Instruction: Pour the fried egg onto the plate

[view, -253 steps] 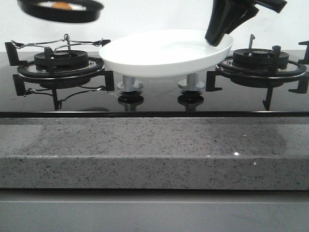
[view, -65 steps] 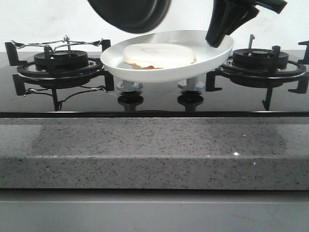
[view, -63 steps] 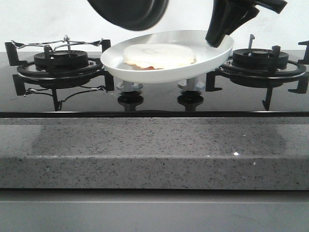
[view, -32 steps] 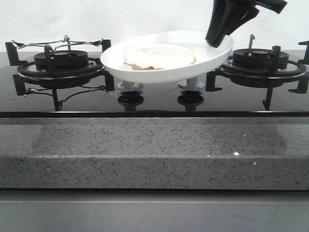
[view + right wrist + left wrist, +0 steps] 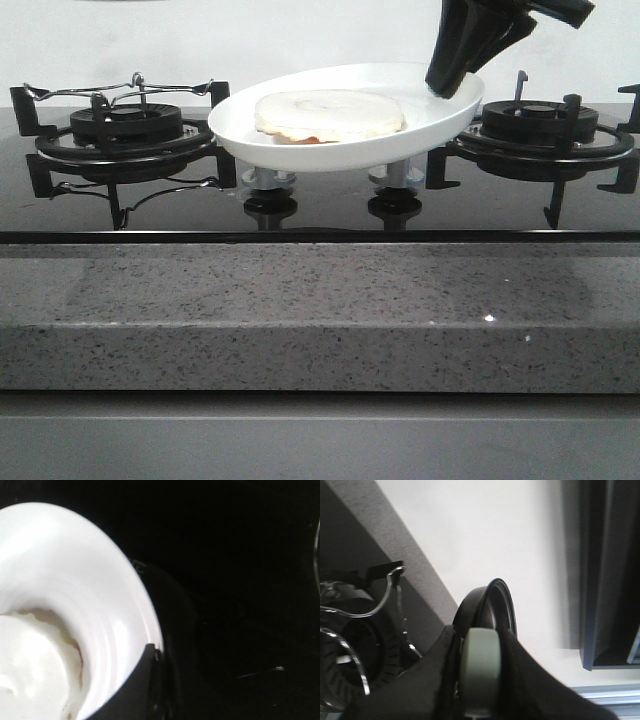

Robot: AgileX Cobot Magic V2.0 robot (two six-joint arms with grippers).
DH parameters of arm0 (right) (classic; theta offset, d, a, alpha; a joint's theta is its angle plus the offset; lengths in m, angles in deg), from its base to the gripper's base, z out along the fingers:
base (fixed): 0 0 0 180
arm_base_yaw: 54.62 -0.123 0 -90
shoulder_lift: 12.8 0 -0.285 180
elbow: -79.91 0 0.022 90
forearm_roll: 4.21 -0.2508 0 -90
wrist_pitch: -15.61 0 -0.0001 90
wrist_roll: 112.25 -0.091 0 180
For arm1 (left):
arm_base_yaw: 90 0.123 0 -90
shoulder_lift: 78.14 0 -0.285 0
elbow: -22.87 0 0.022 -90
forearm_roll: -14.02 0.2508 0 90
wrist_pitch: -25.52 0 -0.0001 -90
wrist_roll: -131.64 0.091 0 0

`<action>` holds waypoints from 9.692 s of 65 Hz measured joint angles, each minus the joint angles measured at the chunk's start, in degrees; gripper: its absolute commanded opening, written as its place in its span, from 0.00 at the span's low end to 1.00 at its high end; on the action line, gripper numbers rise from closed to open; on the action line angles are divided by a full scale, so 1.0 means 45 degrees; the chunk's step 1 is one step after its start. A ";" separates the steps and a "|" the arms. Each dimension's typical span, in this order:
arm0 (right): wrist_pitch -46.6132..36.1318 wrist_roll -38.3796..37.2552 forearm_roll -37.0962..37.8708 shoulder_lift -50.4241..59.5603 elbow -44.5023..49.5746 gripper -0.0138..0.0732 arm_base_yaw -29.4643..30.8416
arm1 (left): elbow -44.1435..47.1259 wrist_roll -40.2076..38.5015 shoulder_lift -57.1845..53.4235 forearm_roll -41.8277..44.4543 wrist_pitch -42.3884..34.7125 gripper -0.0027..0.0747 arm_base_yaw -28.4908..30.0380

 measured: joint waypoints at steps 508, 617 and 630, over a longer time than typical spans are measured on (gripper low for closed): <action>0.2587 -0.1670 -0.0142 -0.4695 -0.8532 0.08 0.1543 | 0.9899 -0.3086 -1.7883 1.8839 -0.6600 0.01 -0.4989; -0.6525 -0.2335 0.4904 1.5094 1.2052 0.08 0.1822 | 0.9899 -0.3086 -1.7883 1.8839 -0.6600 0.01 -0.4989; -0.7172 -0.2335 0.4879 1.7995 1.4447 0.08 0.1822 | 0.9899 -0.3086 -1.7883 1.8839 -0.6600 0.01 -0.4989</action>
